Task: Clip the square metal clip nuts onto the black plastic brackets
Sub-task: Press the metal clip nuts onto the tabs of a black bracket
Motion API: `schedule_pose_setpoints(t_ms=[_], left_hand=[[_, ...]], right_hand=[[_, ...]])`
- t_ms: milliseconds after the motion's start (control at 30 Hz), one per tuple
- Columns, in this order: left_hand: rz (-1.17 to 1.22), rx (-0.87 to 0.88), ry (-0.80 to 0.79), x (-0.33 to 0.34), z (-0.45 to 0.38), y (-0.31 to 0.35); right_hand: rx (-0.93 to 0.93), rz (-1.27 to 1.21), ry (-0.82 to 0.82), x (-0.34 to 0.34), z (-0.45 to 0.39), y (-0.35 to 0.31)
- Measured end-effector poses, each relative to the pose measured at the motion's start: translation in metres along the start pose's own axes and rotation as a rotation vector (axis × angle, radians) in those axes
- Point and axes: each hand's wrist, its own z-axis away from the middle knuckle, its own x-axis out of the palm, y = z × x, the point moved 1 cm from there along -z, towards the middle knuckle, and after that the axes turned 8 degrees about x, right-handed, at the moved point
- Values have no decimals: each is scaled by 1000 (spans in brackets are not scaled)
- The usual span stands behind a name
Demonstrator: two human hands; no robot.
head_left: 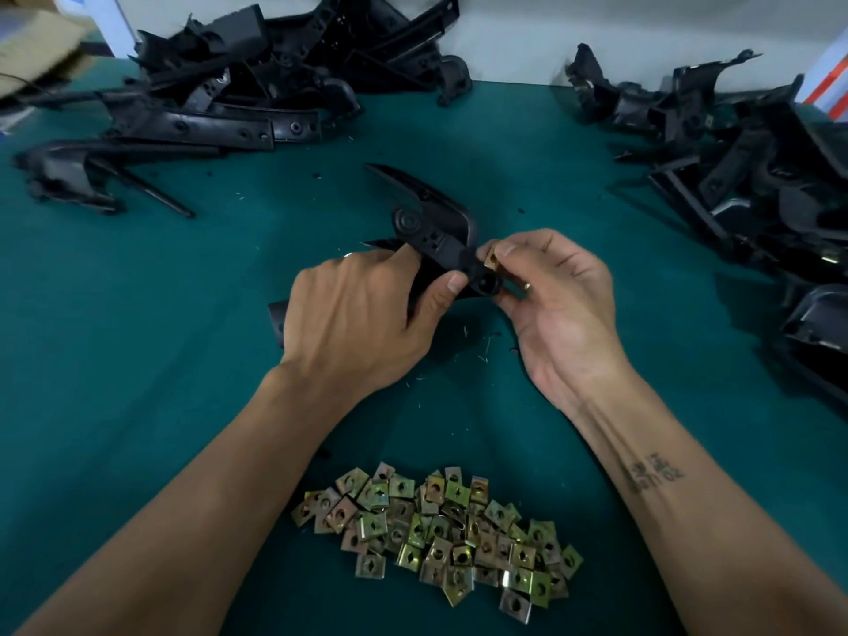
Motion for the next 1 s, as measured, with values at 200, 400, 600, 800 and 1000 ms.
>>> schedule_pose_setpoints(t_ms=[200, 400, 600, 800, 1000], left_hand=[[17, 2, 4, 0, 1, 0], [2, -13, -3, 0, 0, -1], [-10, -33, -2, -1, 1, 0], [-21, -40, -10, -1, 1, -2], [-29, -28, -4, -1, 0, -3]], right_hand=[[-36, 21, 15, 1, -2, 6], [-1, -56, 0, 0, -2, 6], [-51, -48, 53, 1, -2, 7], [-79, -5, 60, 3, -3, 8], [-103, -22, 108, 6, -1, 10]])
